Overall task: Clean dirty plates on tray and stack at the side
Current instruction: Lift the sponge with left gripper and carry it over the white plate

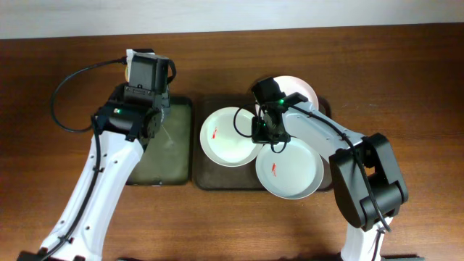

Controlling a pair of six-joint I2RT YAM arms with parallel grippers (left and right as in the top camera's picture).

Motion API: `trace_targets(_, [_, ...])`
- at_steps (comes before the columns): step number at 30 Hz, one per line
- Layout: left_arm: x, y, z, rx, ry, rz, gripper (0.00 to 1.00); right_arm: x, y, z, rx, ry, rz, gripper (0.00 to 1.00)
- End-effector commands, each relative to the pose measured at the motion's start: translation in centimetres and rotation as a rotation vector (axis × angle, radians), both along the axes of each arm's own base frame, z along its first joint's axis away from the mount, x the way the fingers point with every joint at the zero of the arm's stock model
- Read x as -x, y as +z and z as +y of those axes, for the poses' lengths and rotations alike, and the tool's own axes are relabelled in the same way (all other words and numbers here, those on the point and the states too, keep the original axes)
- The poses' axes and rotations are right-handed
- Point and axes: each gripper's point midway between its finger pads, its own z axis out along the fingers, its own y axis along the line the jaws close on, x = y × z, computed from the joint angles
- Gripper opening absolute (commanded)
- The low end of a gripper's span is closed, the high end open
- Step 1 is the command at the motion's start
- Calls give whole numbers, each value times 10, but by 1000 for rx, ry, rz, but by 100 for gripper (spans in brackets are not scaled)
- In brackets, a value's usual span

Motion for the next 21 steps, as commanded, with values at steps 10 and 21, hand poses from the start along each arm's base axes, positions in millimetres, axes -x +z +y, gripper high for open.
trace_targets(10, [-19,-62,-20,269,-223,460,0,2,-3,3,3,10,3,4])
trace_targets(21, [-33,-97,-89,522,-323,522,0,0,-2,9,-47,15,5,4])
